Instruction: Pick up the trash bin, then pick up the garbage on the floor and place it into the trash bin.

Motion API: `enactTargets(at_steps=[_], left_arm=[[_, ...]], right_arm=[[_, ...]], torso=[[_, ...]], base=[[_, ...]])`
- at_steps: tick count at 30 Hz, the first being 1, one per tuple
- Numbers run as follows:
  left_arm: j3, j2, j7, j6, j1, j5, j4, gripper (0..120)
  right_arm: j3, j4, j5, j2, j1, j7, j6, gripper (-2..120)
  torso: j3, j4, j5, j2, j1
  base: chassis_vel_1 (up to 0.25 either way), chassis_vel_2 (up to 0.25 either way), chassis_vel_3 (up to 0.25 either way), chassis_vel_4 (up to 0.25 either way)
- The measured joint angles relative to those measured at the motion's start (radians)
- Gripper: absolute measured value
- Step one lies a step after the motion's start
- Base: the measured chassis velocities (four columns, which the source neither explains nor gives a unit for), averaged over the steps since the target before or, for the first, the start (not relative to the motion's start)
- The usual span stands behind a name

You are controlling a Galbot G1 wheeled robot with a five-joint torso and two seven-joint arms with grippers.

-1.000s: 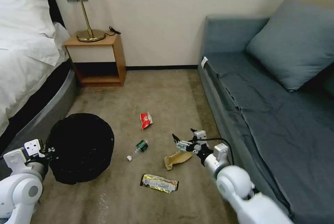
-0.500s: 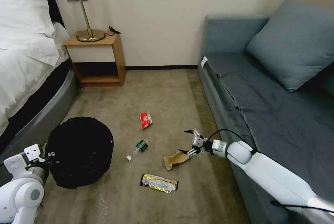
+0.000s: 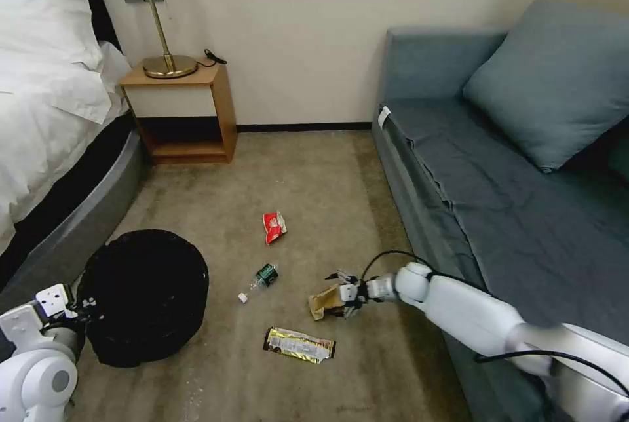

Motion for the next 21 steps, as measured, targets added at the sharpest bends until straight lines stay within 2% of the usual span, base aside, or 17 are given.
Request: enactTargets(at_steps=[5, 9, 16, 19, 21], left_arm=[[-0.008, 0.004, 0.003, 0.0, 0.007, -0.001, -0.002, 2], [-0.008, 0.009, 0.006, 0.0, 0.008, -0.002, 0.0, 2], [0.0, 0.015, 0.007, 0.0, 0.002, -0.002, 0.006, 2], [0.004, 0.017, 0.007, -0.001, 0.0, -0.001, 0.009, 2], [0.004, 0.017, 0.007, -0.001, 0.0, -0.001, 0.01, 2]], right_arm=[[0.016, -0.114, -0.05, 0.062, 0.016, -0.012, 0.039, 100], [0.053, -0.167, -0.111, 0.077, 0.016, -0.024, 0.067, 99], [0.079, -0.226, -0.143, 0.089, 0.018, -0.029, 0.083, 98], [0.088, -0.237, -0.147, 0.093, 0.014, -0.029, 0.089, 86], [0.088, -0.235, -0.147, 0.092, 0.012, -0.029, 0.091, 83]], torso=[[0.0, -0.0002, -0.0001, 0.0, 0.0], [0.0, -0.0002, 0.0, 0.0, 0.0], [0.0, -0.0006, 0.0001, 0.0, 0.0], [0.0, -0.0003, 0.0001, 0.0, 0.0], [0.0, -0.0003, 0.0002, 0.0, 0.0]], base=[[0.0, 0.0, 0.0, 0.0], [0.0, 0.0, 0.0, 0.0], [0.0, 0.0, 0.0, 0.0], [0.0, 0.0, 0.0, 0.0], [0.0, 0.0, 0.0, 0.0]])
